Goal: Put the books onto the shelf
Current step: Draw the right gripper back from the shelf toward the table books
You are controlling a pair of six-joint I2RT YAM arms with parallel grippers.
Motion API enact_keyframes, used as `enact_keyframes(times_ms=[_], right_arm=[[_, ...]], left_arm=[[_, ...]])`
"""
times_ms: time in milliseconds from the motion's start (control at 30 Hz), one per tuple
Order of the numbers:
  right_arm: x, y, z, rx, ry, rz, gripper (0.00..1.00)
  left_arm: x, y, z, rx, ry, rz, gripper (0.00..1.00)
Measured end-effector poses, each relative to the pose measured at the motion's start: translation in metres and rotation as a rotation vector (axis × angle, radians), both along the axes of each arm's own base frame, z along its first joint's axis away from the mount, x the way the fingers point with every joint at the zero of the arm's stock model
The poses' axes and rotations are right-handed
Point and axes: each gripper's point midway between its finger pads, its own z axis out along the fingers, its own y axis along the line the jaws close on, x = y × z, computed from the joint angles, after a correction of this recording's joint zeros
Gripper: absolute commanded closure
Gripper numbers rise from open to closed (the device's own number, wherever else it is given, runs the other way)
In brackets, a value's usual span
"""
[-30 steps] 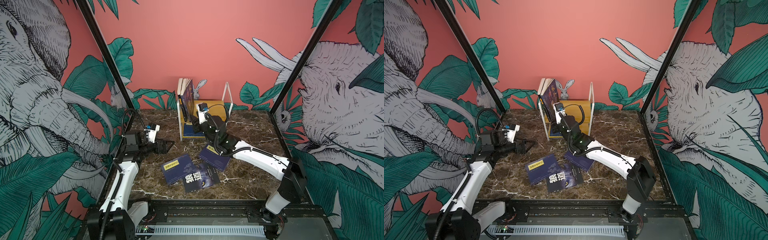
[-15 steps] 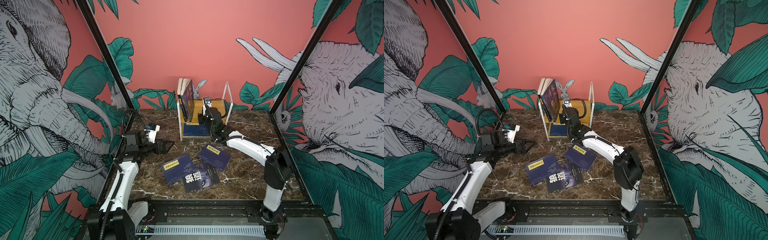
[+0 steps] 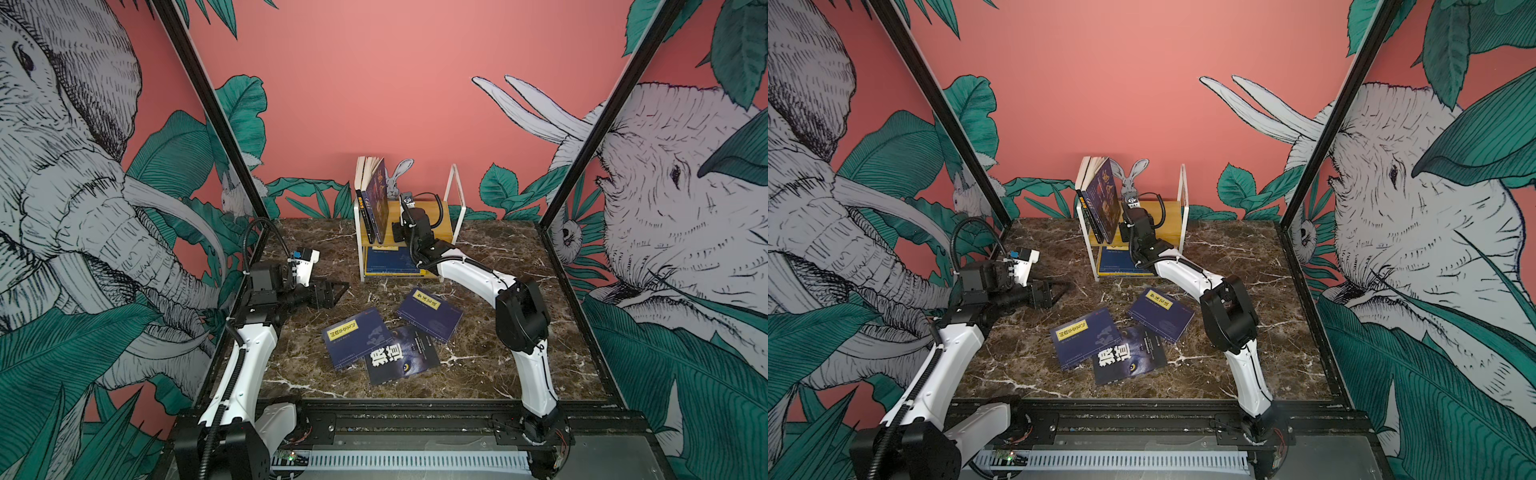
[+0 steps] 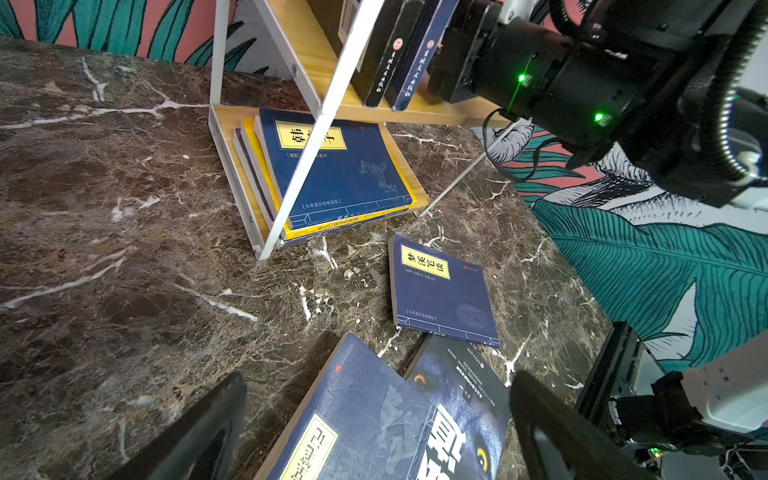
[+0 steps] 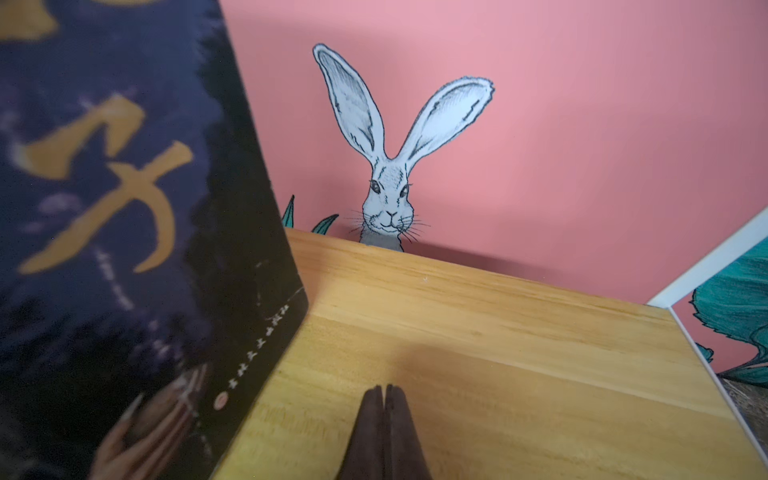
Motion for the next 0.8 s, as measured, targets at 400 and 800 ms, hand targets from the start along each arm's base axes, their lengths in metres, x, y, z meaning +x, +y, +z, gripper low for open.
enact_keyframes(times_ms=[400, 800], right_arm=[[0.019, 0.029, -0.007, 0.041, 0.016, 0.072, 1.0], [0.023, 0.045, -0.006, 0.072, 0.025, 0.131, 1.0]], left_arm=[[0.0, 0.0, 0.0, 0.0, 0.001, 0.0, 0.01], [0.0, 0.0, 0.0, 0.001, 0.0, 0.001, 0.01]])
